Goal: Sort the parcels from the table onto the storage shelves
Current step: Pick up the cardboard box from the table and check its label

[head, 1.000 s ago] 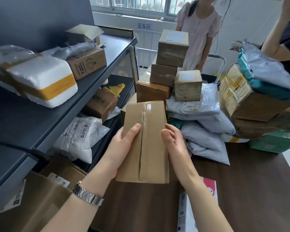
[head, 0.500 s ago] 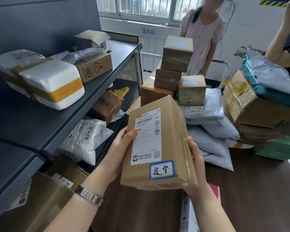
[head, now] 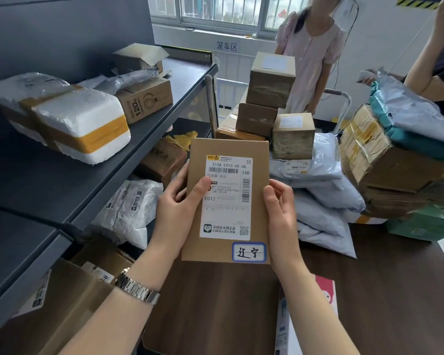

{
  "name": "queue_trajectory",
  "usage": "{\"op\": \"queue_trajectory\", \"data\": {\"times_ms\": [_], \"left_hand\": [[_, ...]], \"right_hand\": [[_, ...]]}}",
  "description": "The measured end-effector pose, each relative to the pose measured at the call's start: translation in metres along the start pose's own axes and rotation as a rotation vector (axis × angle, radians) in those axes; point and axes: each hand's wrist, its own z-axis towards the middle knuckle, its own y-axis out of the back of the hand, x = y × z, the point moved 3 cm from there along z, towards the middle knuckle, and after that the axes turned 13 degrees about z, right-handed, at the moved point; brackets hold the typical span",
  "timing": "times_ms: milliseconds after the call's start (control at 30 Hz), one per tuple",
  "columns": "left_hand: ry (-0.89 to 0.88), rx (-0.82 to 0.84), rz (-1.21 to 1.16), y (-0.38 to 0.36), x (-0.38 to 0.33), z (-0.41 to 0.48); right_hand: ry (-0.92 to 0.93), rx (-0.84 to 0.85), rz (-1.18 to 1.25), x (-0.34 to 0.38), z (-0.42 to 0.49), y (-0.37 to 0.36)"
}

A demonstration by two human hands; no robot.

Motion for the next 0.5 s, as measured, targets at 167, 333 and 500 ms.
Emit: {"op": "queue_trajectory", "data": {"times_ms": [167,333,500], "left_hand": [[-0.008,-0.05,-0.04,0.006,-0.011,0.0],[-0.039,0.076,-0.05,0.018,-0.028,0.0],[-0.164,0.065,0.031,0.042,-0.06,-0.006]], "right_hand": [[0.017,-0.042,0.083,0.002,0.003,-0.015],[0.018,-0.073,0.221,0.013,0.005,-0.033],[-0.007,-0.019,0.292,0.036,0.015,-0.063]]}}
